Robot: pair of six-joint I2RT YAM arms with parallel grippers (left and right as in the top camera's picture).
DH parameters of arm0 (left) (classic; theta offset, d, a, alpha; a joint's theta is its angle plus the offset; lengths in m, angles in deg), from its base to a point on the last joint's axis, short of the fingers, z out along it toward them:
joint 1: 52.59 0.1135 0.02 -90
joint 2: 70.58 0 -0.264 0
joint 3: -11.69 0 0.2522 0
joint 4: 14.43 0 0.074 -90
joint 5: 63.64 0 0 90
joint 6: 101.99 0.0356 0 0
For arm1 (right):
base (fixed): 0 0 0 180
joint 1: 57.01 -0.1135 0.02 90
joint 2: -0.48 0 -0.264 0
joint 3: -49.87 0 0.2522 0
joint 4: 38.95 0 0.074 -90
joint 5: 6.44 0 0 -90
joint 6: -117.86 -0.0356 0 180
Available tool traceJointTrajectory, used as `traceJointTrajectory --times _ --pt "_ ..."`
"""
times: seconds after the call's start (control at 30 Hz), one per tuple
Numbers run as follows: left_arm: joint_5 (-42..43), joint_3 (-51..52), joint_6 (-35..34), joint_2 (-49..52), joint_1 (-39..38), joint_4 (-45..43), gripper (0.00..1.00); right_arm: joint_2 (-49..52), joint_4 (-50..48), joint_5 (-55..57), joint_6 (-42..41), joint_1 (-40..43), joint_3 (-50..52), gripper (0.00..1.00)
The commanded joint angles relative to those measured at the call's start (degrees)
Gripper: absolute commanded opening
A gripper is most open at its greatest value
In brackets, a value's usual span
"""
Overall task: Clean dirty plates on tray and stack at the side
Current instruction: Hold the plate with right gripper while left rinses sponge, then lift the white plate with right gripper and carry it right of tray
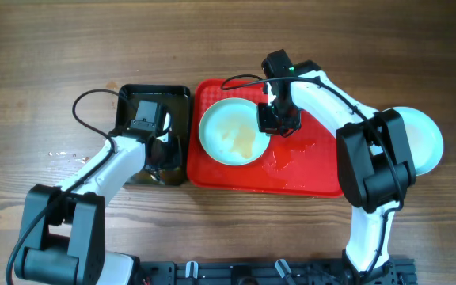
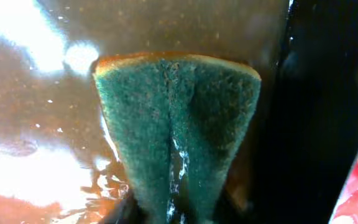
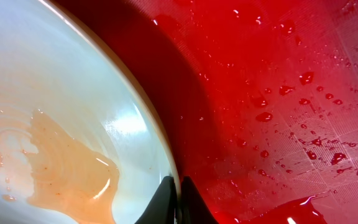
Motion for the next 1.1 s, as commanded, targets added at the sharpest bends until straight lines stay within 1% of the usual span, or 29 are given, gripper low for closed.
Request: traceJointTrajectory --times 0.0,0.07,0.13,0.17,0.2,0.23,0.3,0.47,0.57,0.67,0.73,0.77,0.8,0.87,1.07 --pt "1.1 0.2 -0.2 0.0 0.2 -1.1 0.04 0.8 0.9 1.7 1.1 -0.4 0.7 0.04" --pt "-0.3 0.2 -0.2 -0.1 0.2 -2.2 0.04 0.8 0.9 1.7 1.1 -0.4 0.7 0.04" --pt "-3.7 -0.5 -0.1 -0.4 0.2 -3.0 0.04 0.8 0.7 1.7 1.1 -0.4 0.7 0.04" --pt "-5.2 -1.2 -0.1 -0.5 0.2 -3.1 0.14 0.8 0.6 1.7 1.1 -0.4 0.7 0.04" --pt "-6.3 -2.5 -0.1 -0.6 0.2 -3.0 0.34 0.8 -0.1 1.7 1.1 -0.4 0.7 0.04" --pt "-6.2 -3.4 -0.1 -0.7 0.2 -3.0 0.34 0.8 -0.7 1.7 1.0 -0.4 0.7 0.04" --pt "-6.2 -4.9 -0.1 -1.2 0.2 -2.4 0.43 0.8 -1.7 1.7 0.9 -0.4 0.7 0.04" --pt "-5.9 -5.3 -0.2 -4.2 0.2 2.8 0.49 0.4 -3.6 1.7 2.5 -0.4 0.7 0.04" --pt "-5.9 -5.3 -1.5 -5.9 0.2 5.7 0.49 -3.1 -3.9 3.6 2.3 -0.4 0.7 0.04" --pt "-5.8 -5.3 -3.0 -6.1 0.2 5.5 0.49 -7.9 -3.6 8.4 2.3 -0.4 0.7 0.04" --pt "-5.8 -5.3 -3.0 -6.1 0.2 5.2 0.52 -11.8 -2.8 11.3 1.7 -0.4 0.7 0.04" --pt "-5.8 -5.3 -3.0 -6.1 0.2 5.1 0.55 -13.4 -2.3 12.9 1.0 -0.4 0.7 0.04" --pt "-5.8 -5.3 -3.0 -6.1 0.2 4.9 0.56 -15.2 -1.7 14.8 0.9 -0.5 0.7 0.04" --pt "-5.8 -5.3 -3.0 -6.1 0.2 4.7 0.56 -18.1 0.3 18.8 0.3 -0.5 0.7 0.04" --pt "-5.8 -5.3 -3.0 -6.1 0.2 4.5 0.60 -22.8 10.1 37.4 -10.1 -2.9 0.7 0.04"
